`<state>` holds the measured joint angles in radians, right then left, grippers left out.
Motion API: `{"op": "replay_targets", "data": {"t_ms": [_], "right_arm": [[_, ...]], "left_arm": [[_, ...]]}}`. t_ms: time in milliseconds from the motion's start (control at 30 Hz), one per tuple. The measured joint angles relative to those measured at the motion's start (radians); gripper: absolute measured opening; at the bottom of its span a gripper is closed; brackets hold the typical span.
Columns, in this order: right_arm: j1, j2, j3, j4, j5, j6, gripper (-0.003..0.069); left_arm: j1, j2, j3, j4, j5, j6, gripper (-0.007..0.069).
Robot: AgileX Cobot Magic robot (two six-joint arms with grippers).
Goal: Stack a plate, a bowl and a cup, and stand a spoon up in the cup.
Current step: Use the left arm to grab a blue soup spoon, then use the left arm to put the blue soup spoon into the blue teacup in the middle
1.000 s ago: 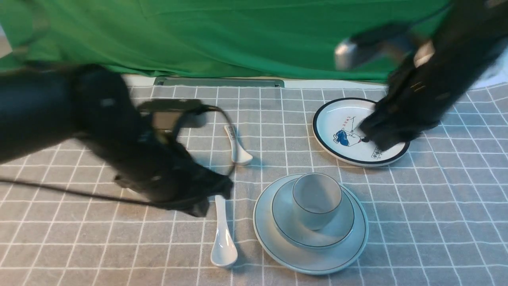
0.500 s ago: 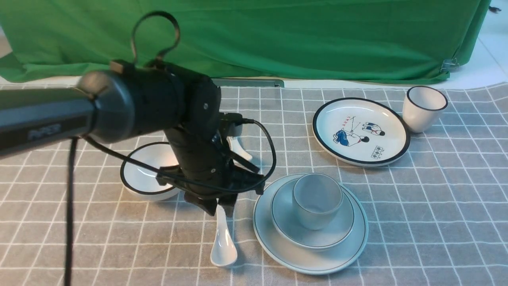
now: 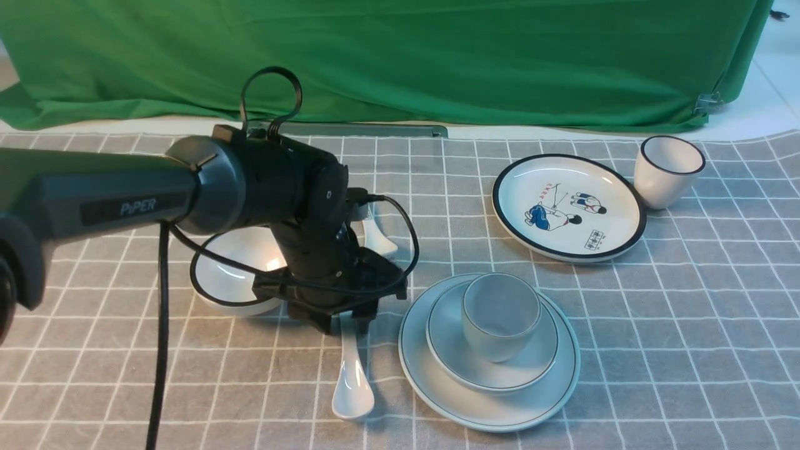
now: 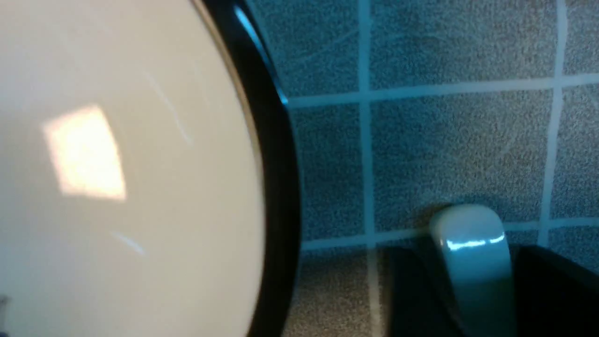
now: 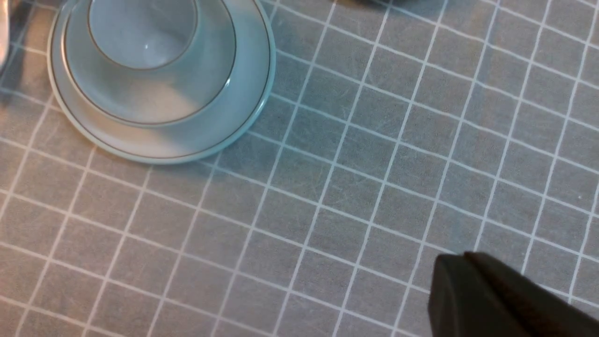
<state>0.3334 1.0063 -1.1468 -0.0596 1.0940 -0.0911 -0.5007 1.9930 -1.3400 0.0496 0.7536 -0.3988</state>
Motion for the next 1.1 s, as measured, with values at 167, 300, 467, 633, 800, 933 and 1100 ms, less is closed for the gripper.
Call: {"op": "replay_targets", "data": {"t_ms": [167, 300, 467, 633, 800, 933, 1100], "right_arm": [[0.000, 0.000, 0.000, 0.000, 0.001, 0.000, 0.0022], [0.000, 0.000, 0.000, 0.000, 0.001, 0.000, 0.0022], [0.000, 0.000, 0.000, 0.000, 0.001, 0.000, 0.0022], [0.000, 0.000, 0.000, 0.000, 0.001, 0.003, 0.0025], [0.000, 0.000, 0.001, 0.001, 0.001, 0.003, 0.0025], [0.000, 0.000, 0.001, 0.002, 0.000, 0.003, 0.0028], [0.000, 0.000, 0.001, 0.003, -0.002, 0.003, 0.0032]], "left_arm": [[0.000, -0.062, 0.000, -0.026, 0.009, 0.077, 0.0128], [-0.025, -0.209, 0.001, -0.025, -0.026, 0.116, 0.0127], [-0.128, -0.378, 0.003, -0.021, -0.258, 0.133, 0.0127], [-0.246, -0.456, 0.104, -0.007, -0.648, 0.135, 0.0127], [-0.256, -0.429, 0.265, 0.015, -0.961, 0.138, 0.0127], [-0.247, -0.362, 0.372, 0.038, -1.279, 0.140, 0.0127], [-0.247, -0.289, 0.379, 0.102, -1.431, 0.140, 0.0127]]}}
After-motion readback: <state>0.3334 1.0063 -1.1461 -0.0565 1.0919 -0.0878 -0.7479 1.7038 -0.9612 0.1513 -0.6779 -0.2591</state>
